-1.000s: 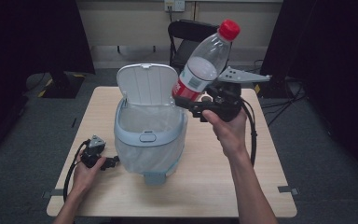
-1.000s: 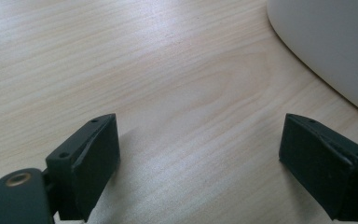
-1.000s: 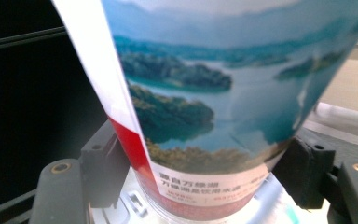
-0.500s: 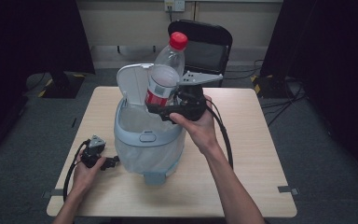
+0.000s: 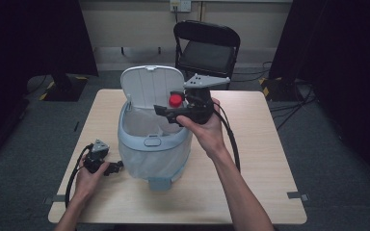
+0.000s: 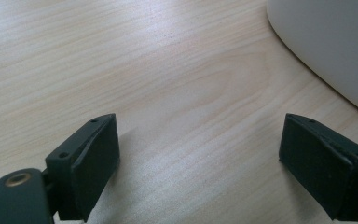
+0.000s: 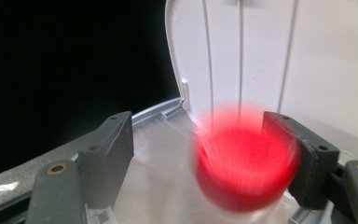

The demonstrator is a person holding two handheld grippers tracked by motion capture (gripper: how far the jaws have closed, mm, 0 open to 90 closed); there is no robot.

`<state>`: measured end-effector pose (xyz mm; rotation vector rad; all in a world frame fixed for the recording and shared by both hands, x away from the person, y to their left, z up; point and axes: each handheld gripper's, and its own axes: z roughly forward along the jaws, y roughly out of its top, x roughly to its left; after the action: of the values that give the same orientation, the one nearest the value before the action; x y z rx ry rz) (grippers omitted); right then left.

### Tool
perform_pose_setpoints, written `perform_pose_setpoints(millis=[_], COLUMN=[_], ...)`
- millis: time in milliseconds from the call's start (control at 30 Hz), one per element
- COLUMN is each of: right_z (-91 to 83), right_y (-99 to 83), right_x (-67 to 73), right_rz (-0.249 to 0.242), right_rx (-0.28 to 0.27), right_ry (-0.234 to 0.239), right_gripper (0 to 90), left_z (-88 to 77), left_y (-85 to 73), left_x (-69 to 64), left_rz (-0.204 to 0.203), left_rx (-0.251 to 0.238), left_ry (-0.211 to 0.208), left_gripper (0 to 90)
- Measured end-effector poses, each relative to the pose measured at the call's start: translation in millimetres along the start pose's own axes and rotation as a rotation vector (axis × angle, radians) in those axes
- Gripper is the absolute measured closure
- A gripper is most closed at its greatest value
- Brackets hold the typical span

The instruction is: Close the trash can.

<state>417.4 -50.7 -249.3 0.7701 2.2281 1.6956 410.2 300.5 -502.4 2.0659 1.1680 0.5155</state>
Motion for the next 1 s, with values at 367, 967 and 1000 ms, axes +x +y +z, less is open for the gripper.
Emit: perform_pose_setpoints(millis=[367, 967, 1000], right_z=[-26.5, -24.0, -24.0], right_y=[0.3, 7.1, 7.1], right_x=[-23.3, -103.4, -103.4], right_rz=[0.022, 0.105, 0.105], right_rx=[-0.040, -0.012, -0.012], right_ry=[-0.078, -0.316, -0.316], right_gripper=[35.5, 31.6, 31.6], left_z=[0.1, 1.2, 1.2], left_y=[0.0, 1.0, 1.0], left_x=[-0.1, 0.6, 0.6], left_rz=[-0.001, 0.000, 0.000], left_rx=[-0.001, 0.005, 0.005], left_ry=[0.000, -0.008, -0.008], left_gripper=[11.6, 9.9, 9.9])
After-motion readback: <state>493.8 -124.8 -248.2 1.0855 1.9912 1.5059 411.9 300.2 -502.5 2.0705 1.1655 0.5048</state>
